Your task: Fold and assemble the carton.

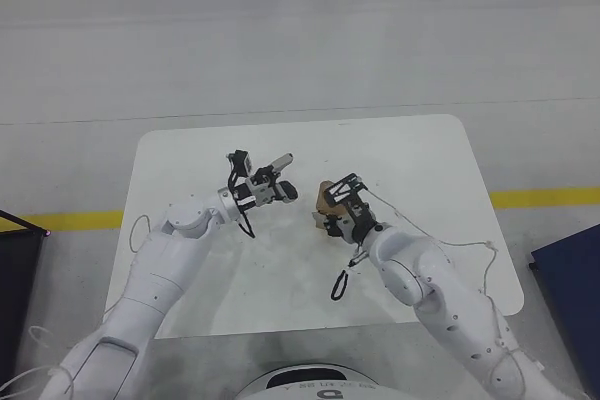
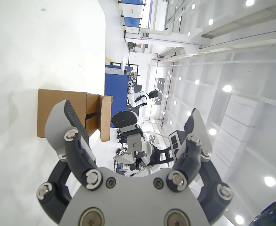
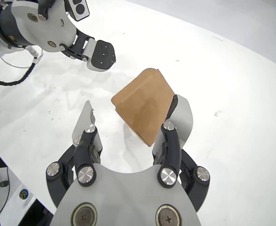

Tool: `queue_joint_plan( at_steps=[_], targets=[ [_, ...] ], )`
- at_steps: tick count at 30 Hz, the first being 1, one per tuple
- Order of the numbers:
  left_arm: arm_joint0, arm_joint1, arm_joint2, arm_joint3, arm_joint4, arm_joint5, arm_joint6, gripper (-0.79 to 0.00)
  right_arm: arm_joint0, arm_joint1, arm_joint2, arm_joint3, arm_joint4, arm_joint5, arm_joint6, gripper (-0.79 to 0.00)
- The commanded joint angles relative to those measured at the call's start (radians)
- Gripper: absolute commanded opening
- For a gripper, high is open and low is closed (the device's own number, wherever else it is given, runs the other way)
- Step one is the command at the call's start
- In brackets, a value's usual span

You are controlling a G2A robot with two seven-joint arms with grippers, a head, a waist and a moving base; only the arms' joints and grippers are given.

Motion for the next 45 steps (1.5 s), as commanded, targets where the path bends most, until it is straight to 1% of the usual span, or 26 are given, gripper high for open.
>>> queue_joint_plan(
  at_steps=[1, 3, 5, 7, 9, 11, 16, 23, 25, 27, 30, 31, 34, 36, 37, 38, 42, 45],
  targets=[
    [0.001, -0.003, 0.008, -0.002, -0.016, 0.014, -0.009, 0.0, 0.02, -0.008, -0.024, 0.017, -0.007, 0.021, 0.003, -0.145],
    [-0.001, -0.008, 0.019, 0.002, -0.03, 0.017, -0.008, 0.0, 0.037, -0.014, -0.04, 0.031, -0.018, 0.043, 0.006, -0.105],
    [-0.005, -0.014, 0.034, 0.011, -0.041, 0.022, -0.013, 0.0, 0.05, -0.021, -0.053, 0.04, -0.032, 0.066, 0.01, -0.099],
    [-0.012, -0.018, 0.049, 0.023, -0.034, 0.024, -0.018, 0.0, 0.06, -0.026, -0.061, 0.048, -0.05, 0.096, 0.009, -0.108],
    [-0.019, -0.022, 0.059, 0.034, -0.038, 0.024, -0.021, 0.0, 0.075, -0.032, -0.079, 0.069, -0.116, 0.145, 0.02, -0.114],
    [-0.026, -0.025, 0.063, 0.044, -0.036, 0.02, -0.023, 0.0, 0.091, -0.042, -0.104, 0.083, -0.13, 0.168, 0.028, -0.12],
    [-0.031, -0.027, 0.064, 0.058, -0.037, 0.014, -0.03, 0.0, 0.1, -0.055, -0.126, 0.101, -0.176, 0.215, 0.042, -0.188],
    [-0.029, -0.029, 0.061, 0.061, -0.034, 0.01, -0.035, 0.0, 0.065, -0.056, -0.089, 0.09, -0.218, 0.232, 0.063, -0.292],
    [-0.029, -0.029, 0.061, 0.061, -0.033, 0.009, -0.036, 0.0, 0.049, -0.054, -0.075, 0.079, -0.231, 0.233, 0.066, -0.308],
    [-0.03, -0.029, 0.06, 0.061, -0.032, 0.007, -0.036, 0.0, 0.033, -0.052, -0.06, 0.069, -0.246, 0.234, 0.069, -0.391],
    [-0.03, -0.031, 0.061, 0.059, -0.032, 0.007, -0.037, 0.0, 0.012, -0.051, -0.04, 0.057, -0.267, 0.234, 0.076, -0.419],
    [-0.031, -0.031, 0.062, 0.059, -0.031, 0.007, -0.037, 0.0, 0.006, -0.05, -0.033, 0.054, -0.275, 0.233, 0.079, -0.446],
    [-0.031, -0.032, 0.061, 0.06, -0.031, 0.005, -0.039, 0.0, -0.007, -0.048, -0.022, 0.054, -0.334, 0.225, 0.09, -0.489],
    [-0.031, -0.033, 0.06, 0.06, -0.032, 0.004, -0.038, 0.0, -0.013, -0.048, -0.02, 0.053, -0.376, 0.228, 0.104, -0.582],
    [-0.032, -0.033, 0.06, 0.06, -0.031, 0.002, -0.039, 0.0, -0.015, -0.049, -0.019, 0.054, -0.392, 0.229, 0.11, -0.702],
    [-0.031, -0.033, 0.058, 0.06, -0.031, 0.001, -0.039, 0.0, -0.016, -0.049, -0.018, 0.054, -0.409, 0.229, 0.116, -0.785],
    [-0.03, -0.032, 0.055, 0.058, -0.027, -0.001, -0.039, 0.0, -0.017, -0.052, -0.021, 0.05, -0.488, 0.225, 0.136, -0.785],
    [-0.028, -0.032, 0.053, 0.055, -0.023, -0.001, -0.038, 0.0, -0.023, -0.053, -0.036, 0.034, -0.582, 0.198, 0.159, -0.785]
  ],
)
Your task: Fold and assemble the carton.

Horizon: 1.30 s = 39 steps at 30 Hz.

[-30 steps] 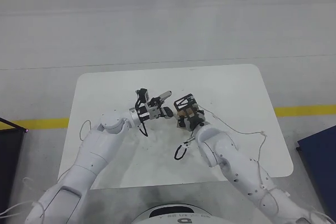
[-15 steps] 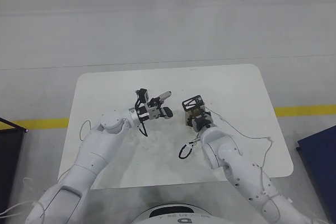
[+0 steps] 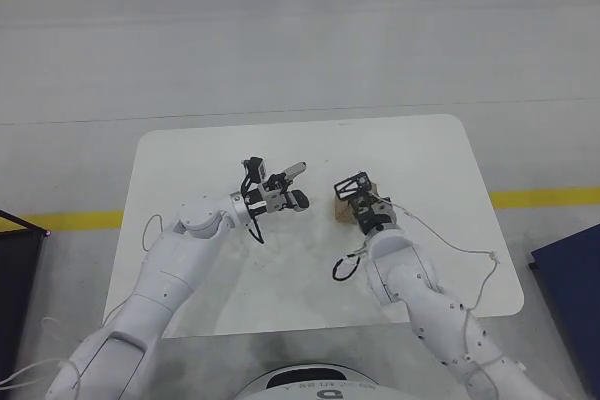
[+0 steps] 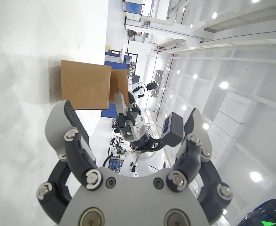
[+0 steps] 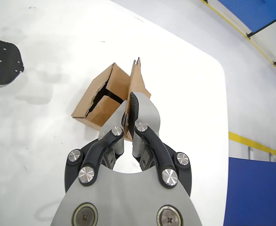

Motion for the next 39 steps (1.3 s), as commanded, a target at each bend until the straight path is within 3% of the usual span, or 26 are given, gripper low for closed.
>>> queue_joint_plan(
  at_steps=[1, 4, 11, 12, 13, 14, 16, 18, 20, 26, 30, 33, 36, 39],
  targets=[
    [0.001, 0.0, -0.001, -0.004, 0.003, 0.0, 0.0, 0.0, -0.001, 0.0, -0.014, -0.004, -0.089, -0.033, 0.026, -0.785],
    [0.005, 0.0, -0.002, -0.012, 0.006, 0.001, 0.002, 0.0, 0.006, -0.003, -0.051, -0.007, -0.213, -0.104, 0.094, -0.785],
    [0.013, -0.001, -0.004, -0.021, 0.007, -0.001, 0.006, 0.0, -0.002, -0.019, -0.079, -0.023, -0.237, -0.138, 0.111, -0.785],
    [0.014, -0.001, -0.004, -0.022, 0.008, -0.002, 0.007, 0.0, -0.005, -0.021, -0.08, -0.023, -0.238, -0.144, 0.108, -0.68],
    [0.015, -0.001, -0.004, -0.023, 0.008, -0.002, 0.007, 0.0, -0.007, -0.022, -0.08, -0.024, -0.24, -0.149, 0.107, -0.505],
    [0.016, -0.001, -0.005, -0.024, 0.009, -0.002, 0.008, 0.0, -0.01, -0.023, -0.08, -0.025, -0.243, -0.156, 0.107, -0.409],
    [0.018, -0.001, -0.005, -0.027, 0.011, -0.003, 0.008, 0.0, -0.02, -0.026, -0.077, -0.036, -0.219, -0.173, 0.103, -0.12],
    [0.02, -0.001, -0.006, -0.03, 0.011, -0.003, 0.01, 0.0, -0.037, -0.028, -0.065, -0.057, -0.152, -0.188, 0.09, -0.037],
    [0.021, -0.001, -0.007, -0.034, 0.013, -0.003, 0.011, 0.0, -0.054, -0.027, -0.036, -0.08, -0.103, -0.196, 0.076, -0.006],
    [0.028, 0.003, -0.02, -0.047, 0.021, 0.001, 0.014, 0.0, -0.136, -0.018, 0.061, -0.169, 0.071, -0.256, -0.002, 0.0],
    [0.041, 0.008, -0.04, -0.08, 0.018, -0.002, 0.02, 0.0, -0.2, -0.009, 0.187, -0.2, 0.353, -0.33, -0.129, 0.0],
    [0.053, 0.01, -0.053, -0.131, -0.009, -0.006, 0.009, 0.0, -0.211, -0.01, 0.334, -0.115, 0.697, -0.369, -0.251, -0.243],
    [0.055, 0.01, -0.053, -0.181, -0.007, -0.002, 0.006, 0.0, -0.188, -0.009, 0.445, 0.037, 0.968, -0.435, -0.3, -0.252],
    [0.051, 0.009, -0.043, -0.215, 0.011, 0.006, 0.013, 0.0, -0.163, -0.007, 0.475, 0.135, 1.053, -0.482, -0.304, -0.311]
  ],
)
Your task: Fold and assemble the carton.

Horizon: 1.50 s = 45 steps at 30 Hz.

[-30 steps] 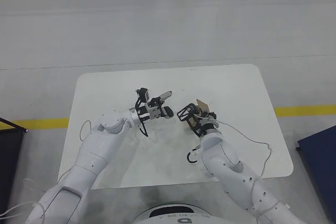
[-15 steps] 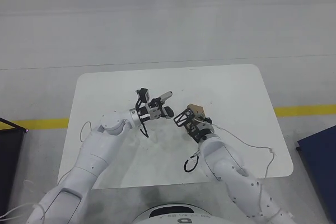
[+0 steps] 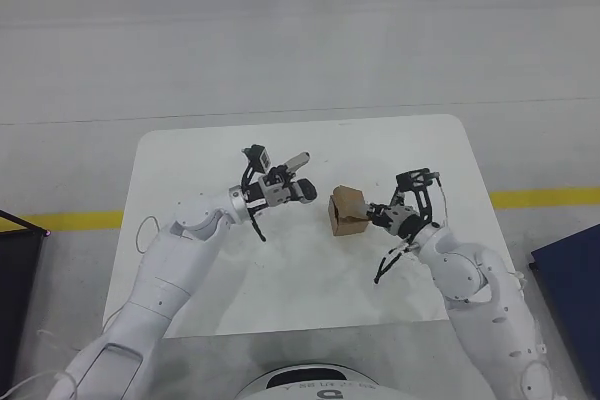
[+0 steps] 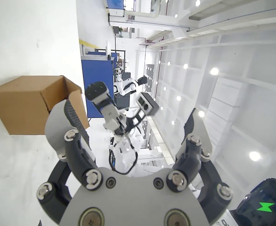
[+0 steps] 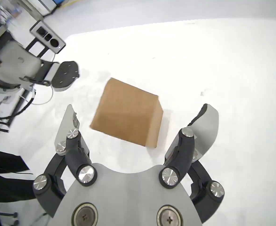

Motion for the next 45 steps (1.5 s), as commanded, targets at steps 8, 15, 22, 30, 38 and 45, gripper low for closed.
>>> queue_joint_plan(
  at_steps=[8, 15, 22, 30, 38, 45],
  targets=[
    [-0.046, -0.017, 0.076, 0.022, 0.055, 0.037, 0.016, 0.0, 0.033, 0.004, -0.021, 0.073, 0.005, -0.029, 0.027, -0.36],
    [-0.096, -0.038, 0.125, 0.102, 0.047, 0.03, 0.022, 0.0, 0.05, 0.007, -0.03, 0.094, 0.01, -0.03, 0.046, -0.406],
    [-0.116, -0.048, 0.137, 0.136, 0.041, 0.019, 0.016, 0.0, 0.057, 0.008, -0.048, 0.087, -0.007, -0.014, 0.052, -0.394],
    [-0.127, -0.052, 0.144, 0.171, 0.049, 0.019, -0.001, 0.0, 0.061, 0.01, -0.06, 0.082, -0.011, 0.0, 0.053, -0.397],
    [-0.138, -0.06, 0.158, 0.194, 0.056, 0.021, -0.009, 0.0, 0.049, 0.012, -0.067, 0.062, -0.022, 0.017, 0.051, -0.397],
    [-0.153, -0.072, 0.18, 0.219, 0.062, 0.026, -0.008, 0.0, 0.042, 0.014, -0.071, 0.058, -0.019, 0.021, 0.044, -0.397]
  ],
)
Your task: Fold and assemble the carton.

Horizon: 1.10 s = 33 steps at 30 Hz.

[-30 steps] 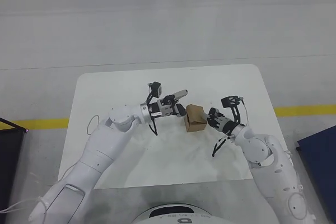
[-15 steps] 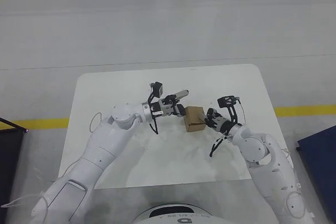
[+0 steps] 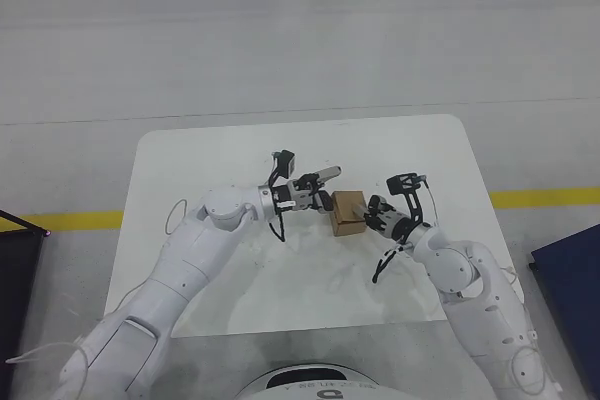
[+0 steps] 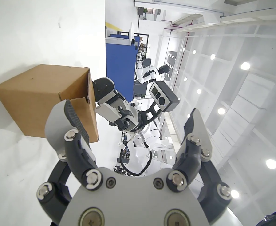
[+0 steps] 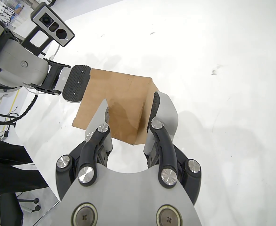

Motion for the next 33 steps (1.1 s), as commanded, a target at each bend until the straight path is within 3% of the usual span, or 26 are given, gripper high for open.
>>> queue_joint_plan(
  at_steps=[1, 19, 33],
  targets=[
    [-0.005, -0.004, 0.007, 0.007, 0.001, 0.0, 0.003, 0.0, -0.001, 0.0, -0.001, 0.0, 0.003, -0.001, -0.001, -0.397],
    [-0.023, -0.019, 0.014, 0.049, 0.009, -0.004, 0.005, 0.0, 0.007, 0.006, -0.018, 0.017, -0.03, 0.013, 0.003, -0.453],
    [-0.009, -0.006, -0.031, -0.026, 0.03, -0.004, 0.005, 0.0, 0.017, 0.008, -0.041, 0.003, -0.082, 0.055, 0.012, -0.474]
  ],
)
